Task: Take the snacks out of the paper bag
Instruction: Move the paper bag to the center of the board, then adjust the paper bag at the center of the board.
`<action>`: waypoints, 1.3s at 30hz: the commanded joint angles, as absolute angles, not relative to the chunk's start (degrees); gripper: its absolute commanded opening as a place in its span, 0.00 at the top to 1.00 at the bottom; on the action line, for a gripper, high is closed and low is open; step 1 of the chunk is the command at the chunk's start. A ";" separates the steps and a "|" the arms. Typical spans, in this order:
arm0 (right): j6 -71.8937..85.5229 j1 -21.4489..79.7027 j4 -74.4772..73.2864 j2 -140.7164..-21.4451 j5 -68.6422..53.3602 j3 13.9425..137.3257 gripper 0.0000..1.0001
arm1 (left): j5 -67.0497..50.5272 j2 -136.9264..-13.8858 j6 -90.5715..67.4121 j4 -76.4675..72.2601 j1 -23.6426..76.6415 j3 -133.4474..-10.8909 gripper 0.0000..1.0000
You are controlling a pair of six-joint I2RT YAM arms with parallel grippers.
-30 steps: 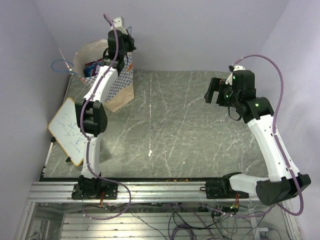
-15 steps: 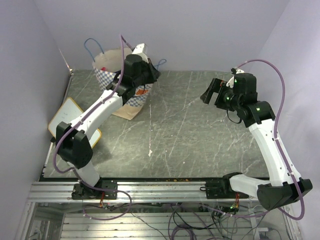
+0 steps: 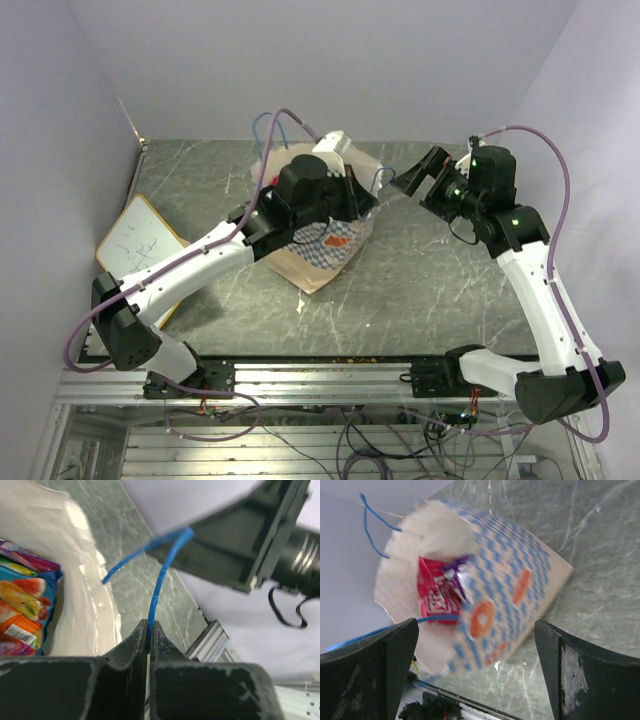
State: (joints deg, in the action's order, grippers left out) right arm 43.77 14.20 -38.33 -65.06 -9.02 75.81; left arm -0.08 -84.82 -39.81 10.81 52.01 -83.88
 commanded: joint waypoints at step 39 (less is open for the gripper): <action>32.88 13.78 -56.68 -70.33 -28.62 81.44 0.27 | -11.59 -107.59 -34.61 48.14 18.35 -121.98 0.25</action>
